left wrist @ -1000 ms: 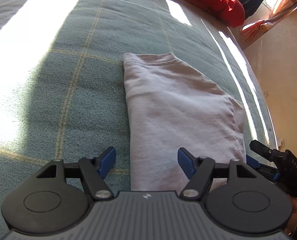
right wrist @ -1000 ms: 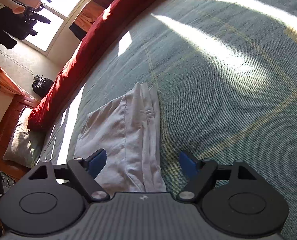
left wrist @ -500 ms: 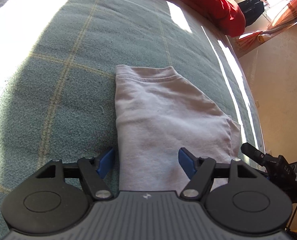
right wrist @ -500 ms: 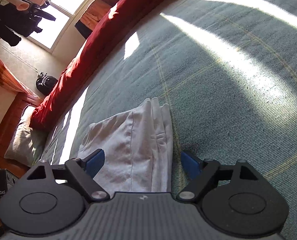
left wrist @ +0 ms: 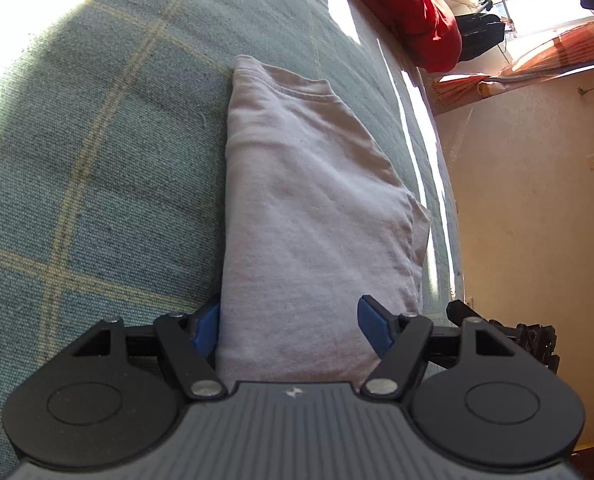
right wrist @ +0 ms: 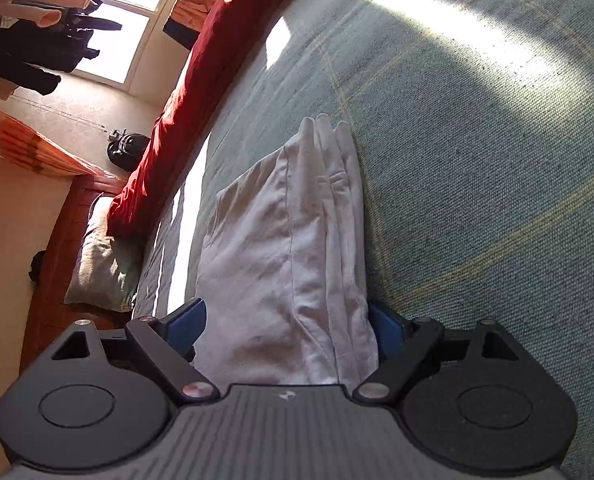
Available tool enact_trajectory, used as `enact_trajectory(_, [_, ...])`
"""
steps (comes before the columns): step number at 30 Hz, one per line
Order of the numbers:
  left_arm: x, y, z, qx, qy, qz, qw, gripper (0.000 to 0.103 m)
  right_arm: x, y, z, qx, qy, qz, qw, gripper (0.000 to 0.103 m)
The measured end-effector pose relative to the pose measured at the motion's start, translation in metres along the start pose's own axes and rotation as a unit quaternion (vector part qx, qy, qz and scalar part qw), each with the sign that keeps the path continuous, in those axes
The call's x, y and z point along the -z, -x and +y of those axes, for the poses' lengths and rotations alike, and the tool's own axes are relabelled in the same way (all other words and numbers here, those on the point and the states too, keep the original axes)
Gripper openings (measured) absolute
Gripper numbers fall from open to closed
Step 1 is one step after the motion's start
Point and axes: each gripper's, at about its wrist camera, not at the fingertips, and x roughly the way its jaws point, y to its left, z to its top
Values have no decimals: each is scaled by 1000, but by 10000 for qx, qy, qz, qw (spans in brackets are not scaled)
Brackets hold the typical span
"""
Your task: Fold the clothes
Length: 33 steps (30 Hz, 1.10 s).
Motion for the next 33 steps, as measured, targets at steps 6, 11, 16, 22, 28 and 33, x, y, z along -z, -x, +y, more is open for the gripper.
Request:
enact_trajectory(6, [-29,-22,-9,67,66,26,10000,78,-30,-27,6,-84,16,71,9999,91])
enact_trajectory(11, [-15,-14,-3,255,76,36,9996,78,-30,-28,9,-83,48,306,9995,92])
enact_trajectory(16, [-8,-12,7,470,274,-18,9985,76,-3,-13,4,-184,30,483,9987,92])
enact_trajectory(22, [-27,-26,-8,-5,195,-24,9998,65,-12,-24,11,35,125,375,9992,84])
enact_trajectory(28, [-20,-17,-13,-490,66,-169,9986,30,-5,-15,10,585,351,225,9974,31])
enact_trajectory(33, [-16,-7,-39,-919,-553,-303,9938,18,4,-6,28,779,722,13,9943,23])
